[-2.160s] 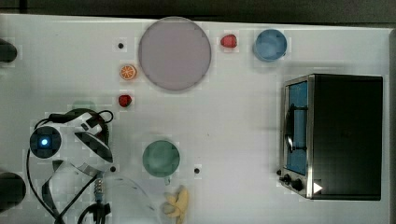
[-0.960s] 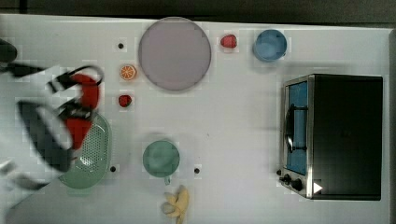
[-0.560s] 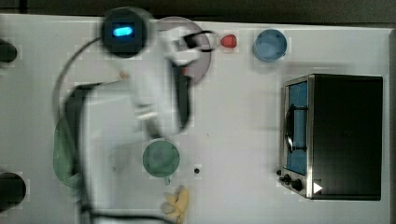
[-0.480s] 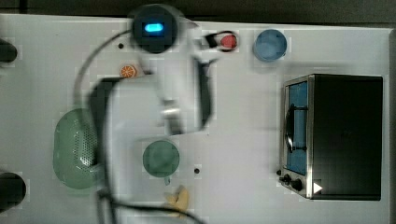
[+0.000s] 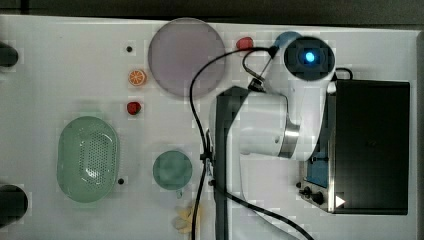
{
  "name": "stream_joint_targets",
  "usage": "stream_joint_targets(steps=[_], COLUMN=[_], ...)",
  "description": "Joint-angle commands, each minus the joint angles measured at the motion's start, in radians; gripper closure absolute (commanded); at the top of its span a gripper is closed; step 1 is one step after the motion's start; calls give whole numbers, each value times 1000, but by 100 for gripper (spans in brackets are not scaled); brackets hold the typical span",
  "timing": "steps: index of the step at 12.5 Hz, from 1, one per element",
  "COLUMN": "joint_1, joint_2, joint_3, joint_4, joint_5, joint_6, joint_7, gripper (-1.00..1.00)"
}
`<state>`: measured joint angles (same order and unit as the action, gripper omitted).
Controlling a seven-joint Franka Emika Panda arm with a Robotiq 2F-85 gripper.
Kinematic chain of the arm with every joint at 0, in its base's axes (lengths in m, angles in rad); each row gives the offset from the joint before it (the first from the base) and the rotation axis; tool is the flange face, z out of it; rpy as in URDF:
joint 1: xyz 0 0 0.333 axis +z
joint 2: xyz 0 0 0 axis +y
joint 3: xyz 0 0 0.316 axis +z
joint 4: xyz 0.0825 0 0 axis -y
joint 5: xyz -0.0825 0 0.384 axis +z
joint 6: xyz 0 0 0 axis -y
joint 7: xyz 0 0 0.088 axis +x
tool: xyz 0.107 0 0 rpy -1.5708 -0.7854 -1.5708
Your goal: Pick ketchup from strainer and place it on the table
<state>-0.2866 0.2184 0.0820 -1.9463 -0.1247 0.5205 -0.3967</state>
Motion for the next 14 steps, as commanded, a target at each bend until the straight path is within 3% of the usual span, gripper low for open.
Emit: stream_joint_targets(steps=[1, 10, 11, 14], joint_1=[63, 68, 68, 67], joint_2=[-26, 30, 52, 84], joint_3=[52, 81, 82, 79], joint_4=[-100, -400, -412, -416], joint_5=[4, 4, 4, 2], joint_6=[118, 460, 504, 566], joint_7=[-56, -56, -56, -56], gripper=[-19, -19, -27, -89])
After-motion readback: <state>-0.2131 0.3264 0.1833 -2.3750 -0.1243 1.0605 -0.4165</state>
